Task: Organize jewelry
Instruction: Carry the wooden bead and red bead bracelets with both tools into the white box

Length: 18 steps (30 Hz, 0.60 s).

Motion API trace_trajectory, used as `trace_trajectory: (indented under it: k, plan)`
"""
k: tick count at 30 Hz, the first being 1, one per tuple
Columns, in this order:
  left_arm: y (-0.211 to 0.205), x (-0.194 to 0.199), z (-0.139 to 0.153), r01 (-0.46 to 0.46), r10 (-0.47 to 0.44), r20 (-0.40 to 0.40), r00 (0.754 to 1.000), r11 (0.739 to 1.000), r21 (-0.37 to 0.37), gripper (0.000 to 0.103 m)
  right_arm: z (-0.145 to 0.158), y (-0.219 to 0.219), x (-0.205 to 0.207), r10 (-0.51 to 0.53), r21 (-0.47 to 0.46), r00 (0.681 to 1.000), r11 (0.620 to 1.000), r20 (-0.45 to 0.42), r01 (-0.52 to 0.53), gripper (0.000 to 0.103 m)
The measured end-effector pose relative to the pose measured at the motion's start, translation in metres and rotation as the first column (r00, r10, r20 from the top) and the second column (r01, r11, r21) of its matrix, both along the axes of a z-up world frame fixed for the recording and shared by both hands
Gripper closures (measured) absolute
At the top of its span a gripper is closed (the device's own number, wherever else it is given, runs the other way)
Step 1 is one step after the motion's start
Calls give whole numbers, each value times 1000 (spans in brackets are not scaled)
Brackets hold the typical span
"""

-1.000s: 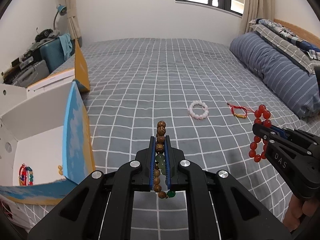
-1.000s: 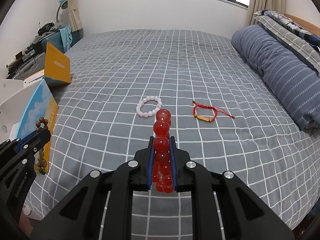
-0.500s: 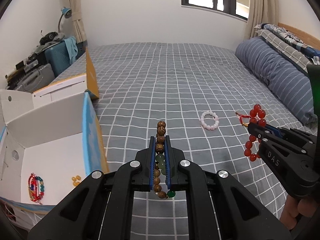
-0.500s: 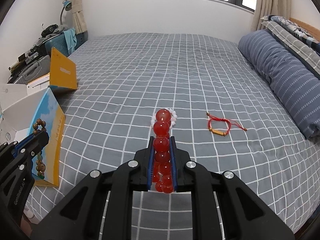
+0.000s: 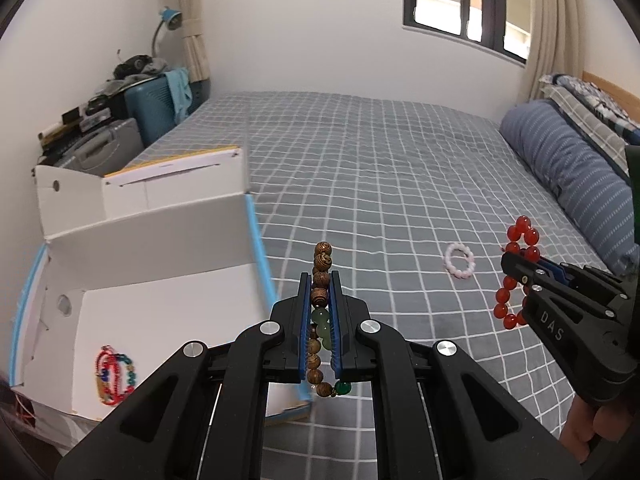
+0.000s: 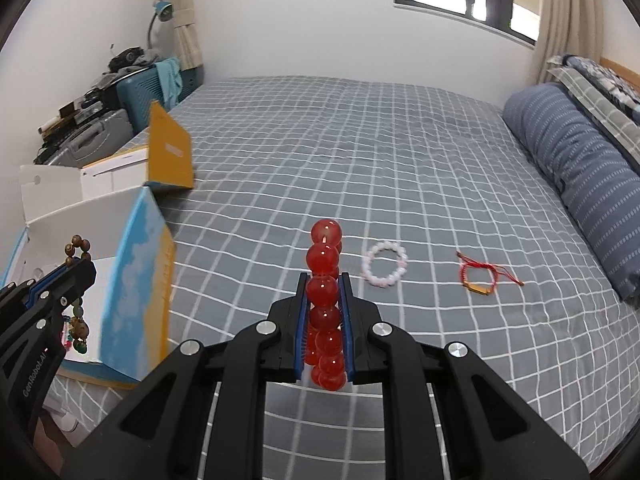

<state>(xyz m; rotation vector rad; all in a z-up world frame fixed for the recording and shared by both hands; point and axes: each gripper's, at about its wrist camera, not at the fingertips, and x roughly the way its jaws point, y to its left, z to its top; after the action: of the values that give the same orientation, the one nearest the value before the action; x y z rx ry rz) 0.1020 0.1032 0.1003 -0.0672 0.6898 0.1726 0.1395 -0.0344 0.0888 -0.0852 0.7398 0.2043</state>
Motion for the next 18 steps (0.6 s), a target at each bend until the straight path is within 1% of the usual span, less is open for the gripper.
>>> trace_trajectory:
  k: [9, 16, 18]
  plan:
    - [45, -20, 10, -79, 79, 2, 997, 997, -3, 95, 9, 59, -9, 88, 2, 996, 996, -7, -88, 90]
    - [88, -28, 14, -152, 151, -16, 988, 988, -15, 95, 17, 97, -18, 132, 3, 991, 991, 4, -132, 90]
    - [99, -32, 14, -174, 173, -23, 985, 985, -14, 95, 17, 107, -18, 143, 8, 990, 990, -8, -143, 90]
